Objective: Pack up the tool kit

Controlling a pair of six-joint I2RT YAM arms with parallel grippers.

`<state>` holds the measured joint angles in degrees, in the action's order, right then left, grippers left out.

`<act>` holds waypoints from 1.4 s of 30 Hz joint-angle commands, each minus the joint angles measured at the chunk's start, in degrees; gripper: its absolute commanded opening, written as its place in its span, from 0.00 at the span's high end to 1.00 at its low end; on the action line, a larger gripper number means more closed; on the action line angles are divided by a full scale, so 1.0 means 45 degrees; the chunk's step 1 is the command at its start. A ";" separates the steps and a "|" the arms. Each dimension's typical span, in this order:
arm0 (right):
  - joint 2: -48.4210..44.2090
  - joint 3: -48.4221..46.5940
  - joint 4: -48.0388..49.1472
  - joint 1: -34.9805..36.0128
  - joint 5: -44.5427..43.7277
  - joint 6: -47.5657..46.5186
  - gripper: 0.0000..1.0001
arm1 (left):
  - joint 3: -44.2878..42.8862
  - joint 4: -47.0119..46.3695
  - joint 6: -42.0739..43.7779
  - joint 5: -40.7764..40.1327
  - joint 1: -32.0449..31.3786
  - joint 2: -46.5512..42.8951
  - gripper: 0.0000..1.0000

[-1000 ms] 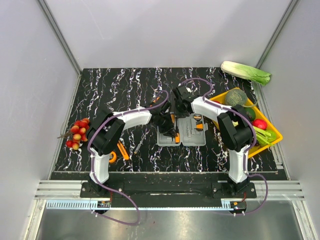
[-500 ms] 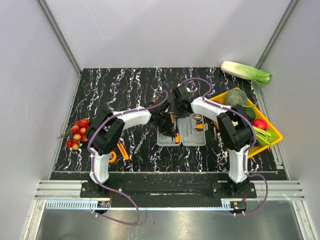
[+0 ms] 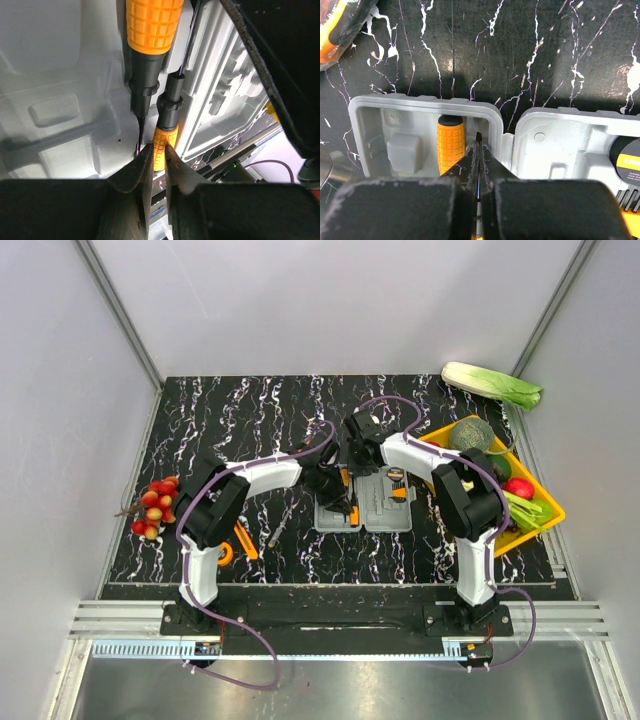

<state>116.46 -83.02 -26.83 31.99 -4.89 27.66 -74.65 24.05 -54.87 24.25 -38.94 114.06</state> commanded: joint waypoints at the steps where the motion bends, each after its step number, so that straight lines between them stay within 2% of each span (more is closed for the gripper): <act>1: 0.0469 0.0014 -0.0522 -0.0038 -0.0106 0.0122 1.00 | -0.0207 0.0475 0.0474 -0.0759 0.0156 0.0201 0.79; 3: 0.0058 -0.0550 -0.0890 -0.0019 -0.0125 0.0337 1.00 | -0.0499 0.0475 0.0650 -0.0818 0.0176 -0.0091 0.76; 4: -0.0137 -0.0980 -0.1145 -0.0019 -0.0203 0.0434 1.00 | -0.0713 0.0494 0.0883 -0.0819 0.0215 -0.0209 0.68; 9: -0.1367 -0.2291 -0.2103 -0.0057 -0.1002 0.1176 1.00 | -0.1808 0.1216 0.1879 -0.1812 0.0215 -0.1320 0.56; 15: -0.3104 -0.1923 -0.2612 -0.0077 -0.1668 0.1763 0.91 | -0.1284 0.2192 0.3051 -0.4076 0.0254 -0.3585 0.50; 19: -0.4393 -0.0694 -0.2593 -0.0097 -0.1513 0.1764 0.76 | 0.0101 0.2953 0.4300 -0.6065 0.0352 -0.5284 0.45; 24: -0.5723 0.0791 -0.2300 -0.0116 -0.1102 0.1510 0.58 | 0.1938 0.3501 0.5746 -0.7478 0.0488 -0.6557 0.31; 28: -0.6076 0.1281 -0.2261 -0.0155 -0.0965 0.1334 0.55 | 0.2486 0.4263 0.5788 -0.8375 0.0508 -0.6032 0.31; 34: -0.5920 0.1555 -0.2144 -0.0233 -0.0634 0.1333 0.55 | 0.3093 0.4265 0.5651 -0.8943 0.0547 -0.5095 0.38; 42: -0.6349 0.2393 -0.1968 -0.0467 -0.0652 0.1529 0.55 | 0.3640 0.3777 0.5573 -0.7988 0.0567 -0.3804 0.51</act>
<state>90.89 -73.89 -36.93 30.79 -7.88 34.28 -59.44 42.78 -29.95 -12.69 -36.62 95.39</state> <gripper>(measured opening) 0.452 0.512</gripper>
